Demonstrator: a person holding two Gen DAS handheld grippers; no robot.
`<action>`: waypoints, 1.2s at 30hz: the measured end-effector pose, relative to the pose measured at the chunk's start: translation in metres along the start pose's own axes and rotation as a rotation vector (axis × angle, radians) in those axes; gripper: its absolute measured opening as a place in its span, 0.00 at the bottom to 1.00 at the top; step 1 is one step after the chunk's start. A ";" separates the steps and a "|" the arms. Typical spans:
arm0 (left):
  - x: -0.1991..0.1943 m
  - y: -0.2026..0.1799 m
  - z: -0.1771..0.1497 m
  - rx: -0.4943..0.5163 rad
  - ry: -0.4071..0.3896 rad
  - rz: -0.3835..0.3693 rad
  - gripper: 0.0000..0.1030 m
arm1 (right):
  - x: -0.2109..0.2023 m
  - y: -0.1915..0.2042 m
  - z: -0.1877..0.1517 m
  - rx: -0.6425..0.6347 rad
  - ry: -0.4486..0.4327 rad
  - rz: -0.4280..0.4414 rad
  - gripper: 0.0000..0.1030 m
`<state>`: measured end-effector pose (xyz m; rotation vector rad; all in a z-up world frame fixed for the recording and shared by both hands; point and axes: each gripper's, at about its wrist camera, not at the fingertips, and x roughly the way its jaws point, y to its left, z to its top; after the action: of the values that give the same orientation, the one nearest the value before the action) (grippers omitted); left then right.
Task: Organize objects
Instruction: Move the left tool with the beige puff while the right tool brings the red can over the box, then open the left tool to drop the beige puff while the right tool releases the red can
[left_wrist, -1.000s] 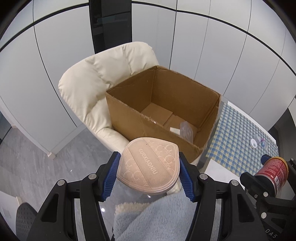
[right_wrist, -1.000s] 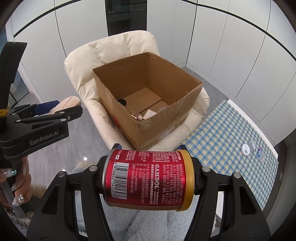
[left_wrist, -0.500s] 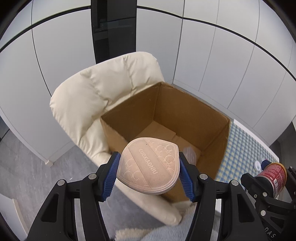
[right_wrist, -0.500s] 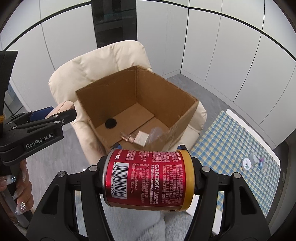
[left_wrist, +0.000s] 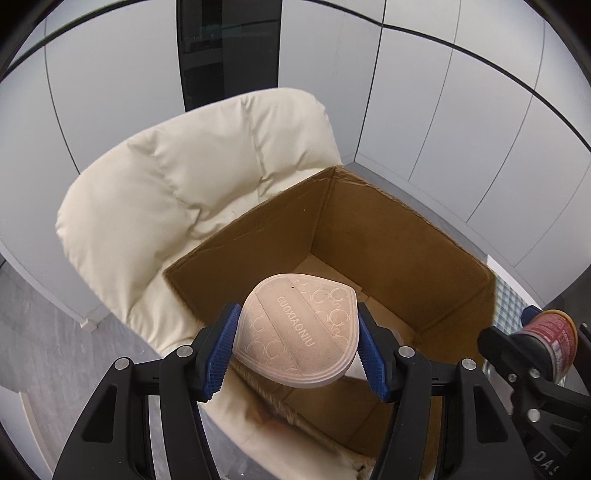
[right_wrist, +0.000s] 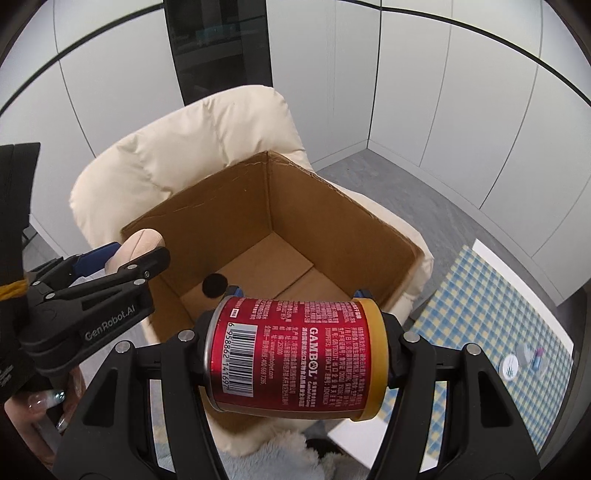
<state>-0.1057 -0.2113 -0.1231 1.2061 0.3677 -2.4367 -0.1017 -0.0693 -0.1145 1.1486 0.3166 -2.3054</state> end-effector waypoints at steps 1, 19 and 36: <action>0.008 0.001 0.003 -0.007 0.008 0.001 0.60 | 0.009 0.001 0.004 -0.007 0.007 -0.002 0.63; 0.073 -0.001 0.002 0.002 0.104 0.000 0.60 | 0.112 -0.006 0.002 0.003 0.141 -0.014 0.63; 0.056 0.003 0.005 0.006 0.073 0.045 0.90 | 0.095 -0.017 0.008 0.029 0.057 -0.080 0.92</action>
<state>-0.1387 -0.2285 -0.1648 1.2941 0.3507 -2.3628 -0.1634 -0.0928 -0.1859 1.2381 0.3575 -2.3567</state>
